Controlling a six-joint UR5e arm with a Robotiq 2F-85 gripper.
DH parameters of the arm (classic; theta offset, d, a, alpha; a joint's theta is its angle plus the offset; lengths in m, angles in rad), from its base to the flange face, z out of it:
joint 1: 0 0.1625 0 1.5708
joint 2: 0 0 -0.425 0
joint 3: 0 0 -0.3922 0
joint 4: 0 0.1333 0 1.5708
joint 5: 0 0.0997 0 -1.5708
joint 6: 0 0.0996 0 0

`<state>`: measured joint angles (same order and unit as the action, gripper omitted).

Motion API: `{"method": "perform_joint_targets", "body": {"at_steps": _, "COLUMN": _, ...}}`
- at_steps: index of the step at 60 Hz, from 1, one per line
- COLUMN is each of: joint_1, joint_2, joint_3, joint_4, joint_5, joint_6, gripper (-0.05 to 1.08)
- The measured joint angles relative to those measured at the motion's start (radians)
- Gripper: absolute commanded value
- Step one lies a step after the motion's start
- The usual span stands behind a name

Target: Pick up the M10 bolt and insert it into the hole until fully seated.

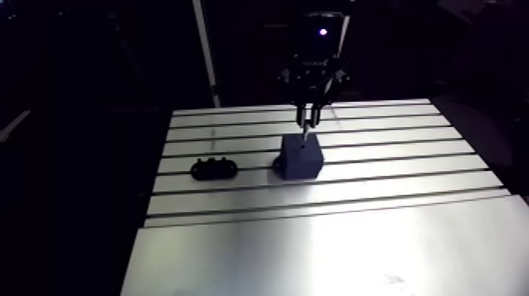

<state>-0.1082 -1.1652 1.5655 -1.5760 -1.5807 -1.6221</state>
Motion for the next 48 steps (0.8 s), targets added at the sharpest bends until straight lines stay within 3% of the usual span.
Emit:
{"method": "perform_joint_targets", "body": {"at_steps": 35, "joint_1": 0.001, "joint_2": 0.003, "joint_3": -0.002, "joint_4": 0.005, "joint_5": -0.001, "joint_6": 0.000, "gripper": 1.08}}
{"method": "perform_joint_targets", "body": {"at_steps": 48, "joint_1": 0.002, "joint_2": 0.003, "joint_3": -0.001, "joint_4": 0.009, "joint_5": -0.013, "joint_6": -0.001, "gripper": 1.08}}
